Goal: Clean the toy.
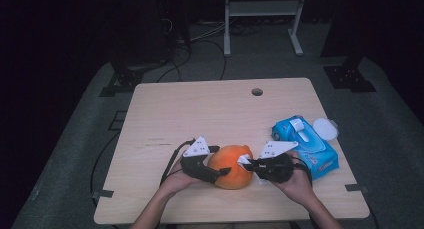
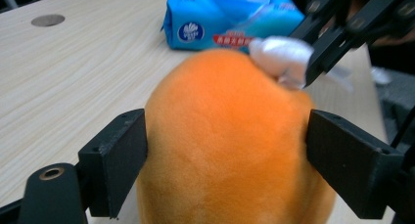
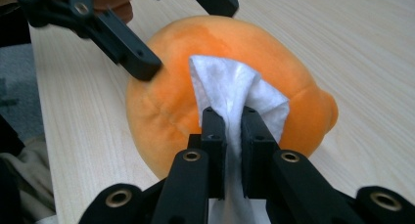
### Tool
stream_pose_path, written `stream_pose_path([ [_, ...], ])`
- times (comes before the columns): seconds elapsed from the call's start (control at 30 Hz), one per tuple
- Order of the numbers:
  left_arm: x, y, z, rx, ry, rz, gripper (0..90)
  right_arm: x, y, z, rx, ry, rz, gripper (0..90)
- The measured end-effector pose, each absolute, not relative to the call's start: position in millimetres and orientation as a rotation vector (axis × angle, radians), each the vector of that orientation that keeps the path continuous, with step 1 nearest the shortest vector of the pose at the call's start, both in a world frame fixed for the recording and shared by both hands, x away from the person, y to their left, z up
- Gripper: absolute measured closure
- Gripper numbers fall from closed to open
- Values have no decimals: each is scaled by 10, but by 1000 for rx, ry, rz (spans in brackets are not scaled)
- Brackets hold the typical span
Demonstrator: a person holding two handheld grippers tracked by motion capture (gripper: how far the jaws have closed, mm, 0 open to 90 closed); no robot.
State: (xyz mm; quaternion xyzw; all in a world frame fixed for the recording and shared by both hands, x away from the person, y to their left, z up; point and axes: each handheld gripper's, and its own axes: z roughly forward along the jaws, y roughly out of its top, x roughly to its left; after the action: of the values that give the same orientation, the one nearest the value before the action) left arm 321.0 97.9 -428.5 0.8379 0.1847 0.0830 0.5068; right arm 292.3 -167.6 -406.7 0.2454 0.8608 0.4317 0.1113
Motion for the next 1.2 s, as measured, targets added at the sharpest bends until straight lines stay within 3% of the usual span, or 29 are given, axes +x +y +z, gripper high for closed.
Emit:
stream_pose_path([
  [0.3,3265,1078,-4370,2022,502,164,229,3106,-1864,-4230,869,2543,1311,817],
  [0.6,3165,1000,-4352,2062,389,193,236,3134,-1822,-4114,870,2466,1383,817],
  [0.87,3242,990,-4338,2022,454,74,89,3063,-1891,-4194,839,2538,1391,816],
  [1.03,3208,939,-4381,2060,446,86,179,3040,-1833,-4097,822,2499,1400,817],
  [1.2,3187,969,-4358,2067,408,87,173,2990,-1727,-4049,758,2504,1404,817],
])
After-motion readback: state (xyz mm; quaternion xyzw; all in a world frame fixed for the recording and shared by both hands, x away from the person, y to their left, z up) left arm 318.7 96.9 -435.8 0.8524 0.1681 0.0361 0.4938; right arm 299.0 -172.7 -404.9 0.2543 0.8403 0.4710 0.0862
